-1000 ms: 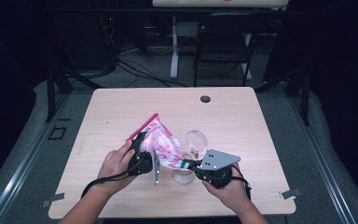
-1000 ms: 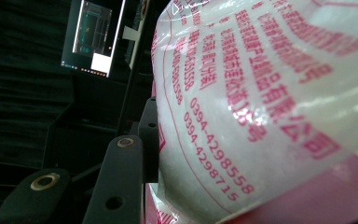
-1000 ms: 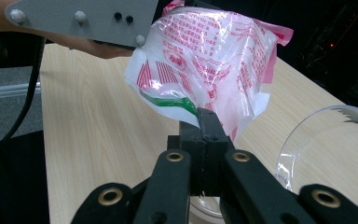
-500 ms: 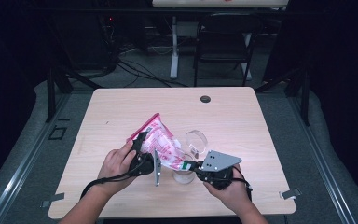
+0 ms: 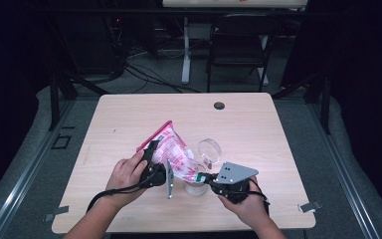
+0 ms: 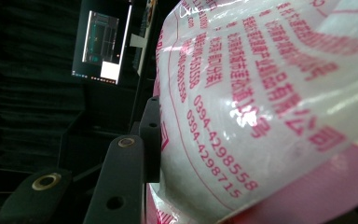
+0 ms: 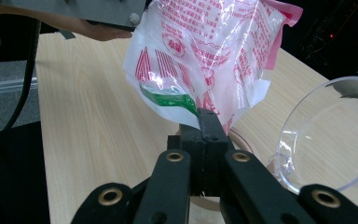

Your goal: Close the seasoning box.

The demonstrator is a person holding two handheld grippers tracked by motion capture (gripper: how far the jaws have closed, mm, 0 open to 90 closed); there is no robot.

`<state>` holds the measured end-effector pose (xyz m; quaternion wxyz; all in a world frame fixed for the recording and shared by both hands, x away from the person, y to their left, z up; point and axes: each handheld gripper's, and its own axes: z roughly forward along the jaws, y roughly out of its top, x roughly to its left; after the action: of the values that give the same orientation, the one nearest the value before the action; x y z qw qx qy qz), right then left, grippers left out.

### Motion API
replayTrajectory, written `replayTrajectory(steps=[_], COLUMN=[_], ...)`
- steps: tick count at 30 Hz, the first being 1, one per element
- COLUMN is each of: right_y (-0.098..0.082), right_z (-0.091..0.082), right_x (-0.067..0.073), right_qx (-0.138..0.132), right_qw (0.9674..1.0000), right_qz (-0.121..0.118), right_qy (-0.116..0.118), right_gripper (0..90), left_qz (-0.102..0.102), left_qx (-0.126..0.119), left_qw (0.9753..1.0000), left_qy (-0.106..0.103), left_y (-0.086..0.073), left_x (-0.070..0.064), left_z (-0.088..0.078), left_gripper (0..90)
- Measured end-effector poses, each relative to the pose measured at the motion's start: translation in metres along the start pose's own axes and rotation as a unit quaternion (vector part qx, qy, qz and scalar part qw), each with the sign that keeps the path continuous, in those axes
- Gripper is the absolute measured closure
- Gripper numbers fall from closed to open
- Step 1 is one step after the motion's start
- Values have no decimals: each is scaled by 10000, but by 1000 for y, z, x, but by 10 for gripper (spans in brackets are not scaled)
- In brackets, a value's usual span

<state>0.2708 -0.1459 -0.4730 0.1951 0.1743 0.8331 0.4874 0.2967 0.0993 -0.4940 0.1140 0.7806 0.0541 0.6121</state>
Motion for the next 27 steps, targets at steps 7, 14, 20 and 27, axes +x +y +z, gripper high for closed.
replayTrajectory(steps=[7,14,20,27], right_y=[0,0,0,0], right_z=[-1,-1,-1,-1], right_x=[0,0,0,0], right_qx=[10,5,1,-4], right_qw=[10000,10000,10000,10000], right_qz=[-10,-14,-7,-2], right_qy=[-19,-17,-23,-20], right_gripper=[900,900,900,900], left_qz=[-10,9,31,37], left_qx=[9,20,-11,-17], left_qw=[10000,10000,10000,10000], left_qy=[-15,-9,5,-25], left_y=[1,1,1,1], left_x=[0,2,2,3], left_z=[0,0,1,1], left_gripper=[648,648,649,649])
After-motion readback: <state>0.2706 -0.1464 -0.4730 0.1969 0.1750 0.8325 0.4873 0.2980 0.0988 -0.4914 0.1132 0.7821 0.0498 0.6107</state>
